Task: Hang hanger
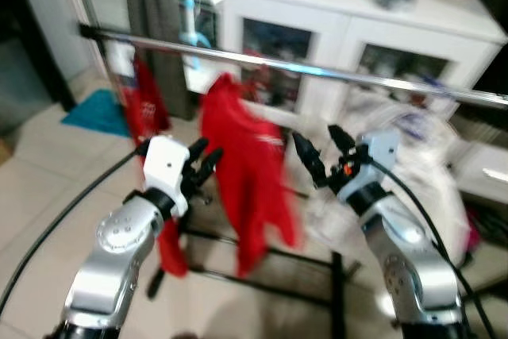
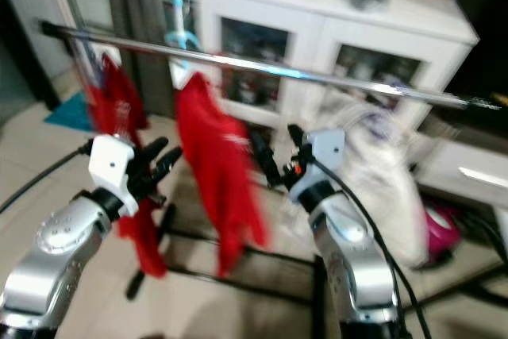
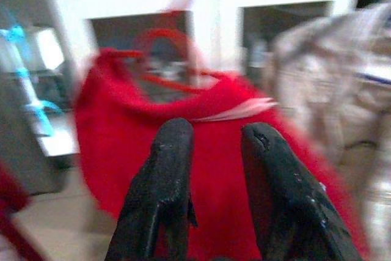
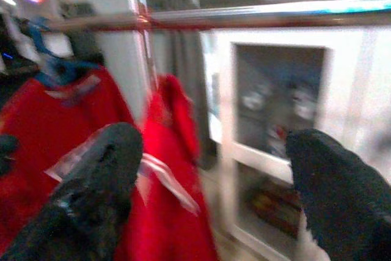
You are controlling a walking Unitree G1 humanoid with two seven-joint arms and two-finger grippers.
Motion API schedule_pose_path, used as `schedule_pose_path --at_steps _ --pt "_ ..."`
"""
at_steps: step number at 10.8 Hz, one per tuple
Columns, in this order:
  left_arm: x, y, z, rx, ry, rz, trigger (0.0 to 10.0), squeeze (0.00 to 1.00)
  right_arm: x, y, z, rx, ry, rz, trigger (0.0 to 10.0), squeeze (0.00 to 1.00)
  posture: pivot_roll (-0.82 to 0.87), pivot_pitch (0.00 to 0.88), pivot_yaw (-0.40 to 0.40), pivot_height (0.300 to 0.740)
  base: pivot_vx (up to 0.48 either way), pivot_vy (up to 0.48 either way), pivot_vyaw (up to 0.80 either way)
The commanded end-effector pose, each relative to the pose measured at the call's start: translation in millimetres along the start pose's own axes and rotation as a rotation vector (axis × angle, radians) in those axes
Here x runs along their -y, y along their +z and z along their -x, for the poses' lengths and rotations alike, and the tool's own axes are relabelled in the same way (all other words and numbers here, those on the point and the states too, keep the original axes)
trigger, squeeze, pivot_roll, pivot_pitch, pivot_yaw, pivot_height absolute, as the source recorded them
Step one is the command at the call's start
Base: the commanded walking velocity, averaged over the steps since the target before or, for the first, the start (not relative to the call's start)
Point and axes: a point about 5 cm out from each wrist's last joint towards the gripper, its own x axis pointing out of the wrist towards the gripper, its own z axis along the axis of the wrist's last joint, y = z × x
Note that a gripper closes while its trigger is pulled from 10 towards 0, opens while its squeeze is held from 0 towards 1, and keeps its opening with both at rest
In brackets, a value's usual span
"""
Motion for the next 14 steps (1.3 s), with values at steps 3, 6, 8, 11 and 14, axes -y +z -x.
schedule_pose_path --at_steps 3,6,8,11,14 --pt "-0.4 0.8 0.6 0.004 -0.008 -0.025 10.0 0.0 3.2 1.5 -1.6 0.002 -0.044 0.018 10.0 1.0 0.03 0.0 -0.015 0.74 0.0 -0.292 0.0" --pt "-3.3 -1.4 0.6 -0.016 0.016 -0.002 10.0 0.0 5.0 -2.2 -3.9 -0.036 -0.069 0.04 10.0 1.0 0.03 0.0 -0.012 0.74 0.0 -0.089 0.0" --pt "1.2 -6.3 2.9 -0.052 -0.065 -0.051 10.0 0.0 10.6 -0.4 -15.6 -0.061 -0.135 0.059 10.0 1.0 0.03 0.0 -0.008 0.74 0.0 0.0 0.0" --pt "0.4 -14.5 14.4 -0.121 -0.162 -0.08 10.0 0.0 2.8 10.7 -43.5 -0.064 -0.124 0.078 10.0 1.0 0.04 0.0 -0.019 0.74 0.0 0.0 0.0" --pt "3.4 -18.0 24.5 -0.159 -0.24 -0.1 10.0 0.0 30.6 12.0 -56.7 -0.119 -0.376 0.186 10.0 1.0 0.06 0.0 -0.049 0.74 0.0 0.0 0.0"
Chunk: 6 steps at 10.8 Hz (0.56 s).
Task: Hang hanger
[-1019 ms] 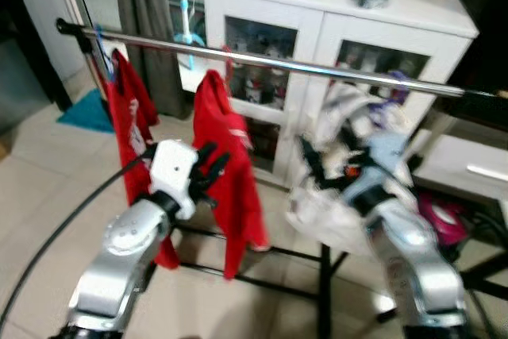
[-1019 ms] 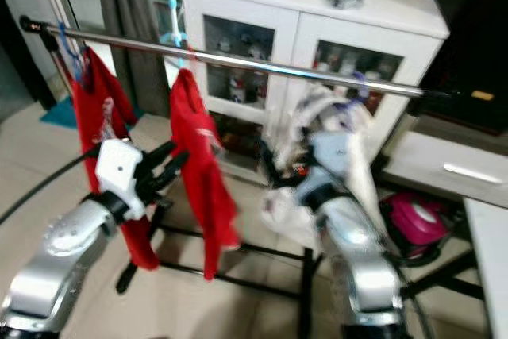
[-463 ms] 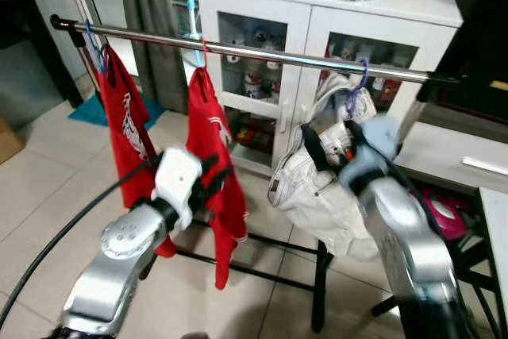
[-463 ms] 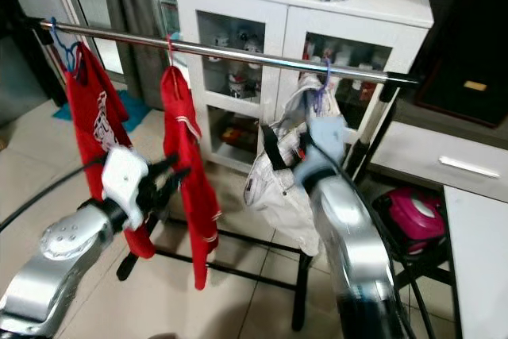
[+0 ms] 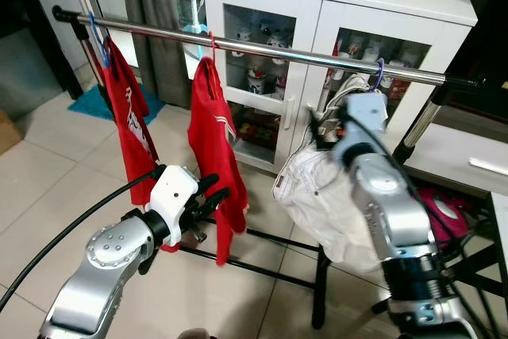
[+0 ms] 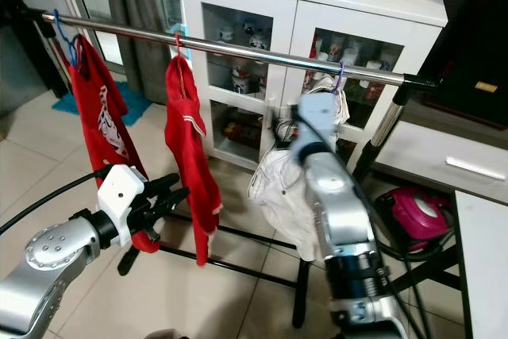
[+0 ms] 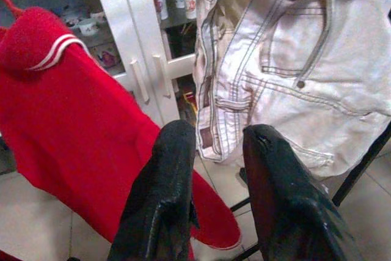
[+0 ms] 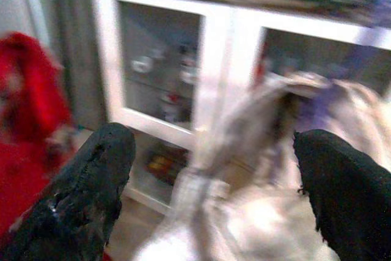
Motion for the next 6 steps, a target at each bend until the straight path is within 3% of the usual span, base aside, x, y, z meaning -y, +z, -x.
schedule_pose_path --at_steps 1,2,3,4,6 --pt "2.2 5.1 0.8 0.016 -0.014 -0.004 10.0 0.0 6.3 2.1 -4.1 -0.017 -0.051 0.015 10.0 1.0 0.06 0.0 -0.051 0.74 0.0 0.0 0.0" --pt "1.9 6.1 0.2 0.021 -0.016 -0.005 10.0 0.0 5.8 -2.1 -5.5 -0.038 -0.061 0.03 10.0 1.0 0.06 0.0 -0.046 0.74 0.0 0.0 0.0" --pt "2.2 6.5 -0.3 0.022 -0.022 -0.008 10.0 0.0 5.8 -3.5 -7.8 -0.044 -0.075 0.034 10.0 0.34 0.06 0.0 -0.041 0.74 0.0 0.0 0.0" --pt "2.2 6.8 -0.8 0.022 -0.026 -0.009 10.0 0.0 5.8 -3.2 -10.4 -0.044 -0.083 0.03 10.0 0.0 0.06 0.0 -0.041 0.74 0.0 0.0 0.0" --pt "1.7 8.8 -3.5 0.027 -0.038 -0.016 10.0 0.0 4.8 1.0 -23.3 -0.034 -0.082 -0.018 10.0 0.0 0.06 0.0 -0.03 0.74 0.0 0.0 0.0"
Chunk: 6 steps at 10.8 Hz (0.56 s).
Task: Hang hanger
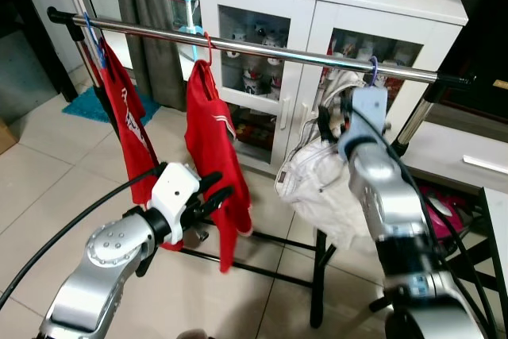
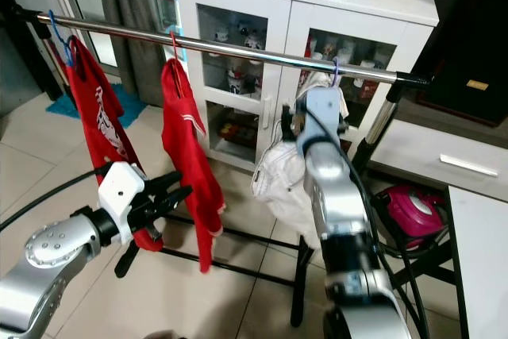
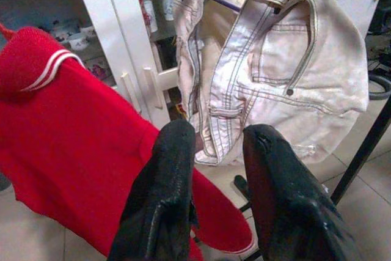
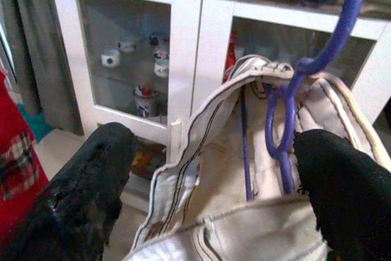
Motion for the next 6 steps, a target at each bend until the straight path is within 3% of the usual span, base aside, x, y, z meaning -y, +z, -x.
schedule_pose_path --at_steps 1,3,4,6 --pt "1.9 2.7 -2.0 0.002 -0.017 -0.009 10.0 0.0 2.1 5.2 -6.6 0.019 -0.008 -0.021 10.0 0.0 0.06 0.0 -0.03 0.74 0.0 0.0 0.0" --pt "1.8 2.6 -1.5 0.001 -0.016 -0.012 10.0 0.0 -0.5 8.1 -10.5 0.028 0.009 -0.02 9.8 0.0 0.07 0.0 -0.035 0.74 0.0 0.0 0.0" --pt "1.4 2.4 -0.4 0.0 -0.011 -0.015 10.0 0.0 -2.3 6.5 -14.5 0.02 0.028 -0.022 2.5 0.0 0.07 0.0 -0.039 0.74 0.0 0.0 0.0" --pt "1.5 1.7 0.3 -0.003 -0.008 -0.014 10.0 0.0 -1.1 2.4 -19.5 0.003 0.035 -0.021 0.0 0.0 0.07 0.0 -0.038 0.74 0.0 0.0 0.0"
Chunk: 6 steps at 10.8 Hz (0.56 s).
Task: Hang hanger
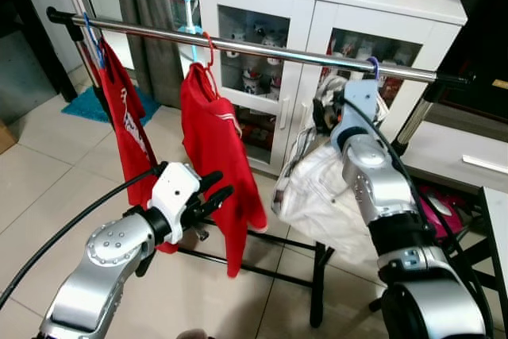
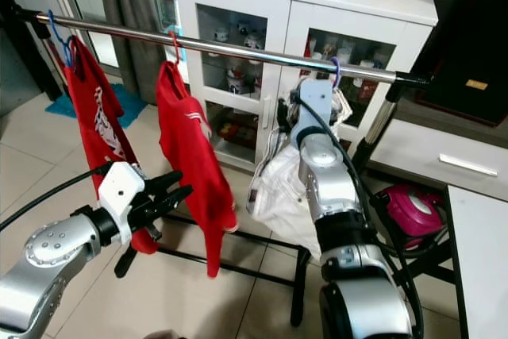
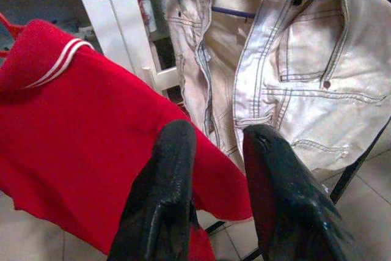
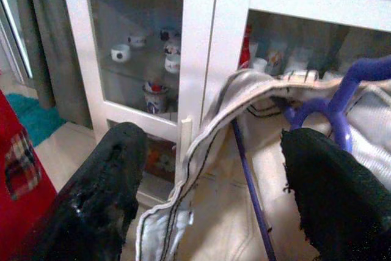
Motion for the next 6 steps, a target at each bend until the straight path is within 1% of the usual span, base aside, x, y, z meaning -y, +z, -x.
schedule_pose_path --at_steps 1,2,3,4,5,6 --pt "1.5 1.9 0.0 -0.002 -0.008 -0.014 10.0 0.0 5.9 7.1 -3.5 0.017 -0.014 -0.017 0.0 0.0 0.07 0.0 -0.038 0.74 0.0 0.0 0.0" --pt "2.0 1.7 -0.2 -0.003 -0.011 -0.014 10.0 0.0 9.9 6.9 -7.0 0.01 -0.024 -0.009 1.1 0.0 0.07 0.0 -0.035 0.74 0.0 0.0 0.0" --pt "2.2 1.6 -0.3 -0.003 -0.014 -0.016 10.0 0.0 11.9 10.6 -8.8 0.022 -0.027 -0.013 1.3 0.0 0.07 0.0 -0.034 0.74 0.0 0.0 0.0" --pt "2.3 1.7 -0.4 -0.003 -0.015 -0.017 10.0 0.0 12.3 11.8 -8.7 0.028 -0.023 -0.007 4.2 0.0 0.07 0.0 -0.035 0.74 0.0 0.0 0.0" --pt "2.4 1.7 -0.5 -0.003 -0.015 -0.018 10.0 0.0 14.1 10.8 -7.1 0.026 -0.021 0.014 10.0 0.0 0.07 0.0 -0.035 0.74 0.0 0.0 0.0" --pt "2.5 2.0 0.0 -0.003 -0.014 -0.018 10.0 0.0 17.8 10.1 -3.2 0.027 -0.015 0.001 10.0 0.0 0.07 0.0 -0.036 0.74 0.0 0.0 0.0"
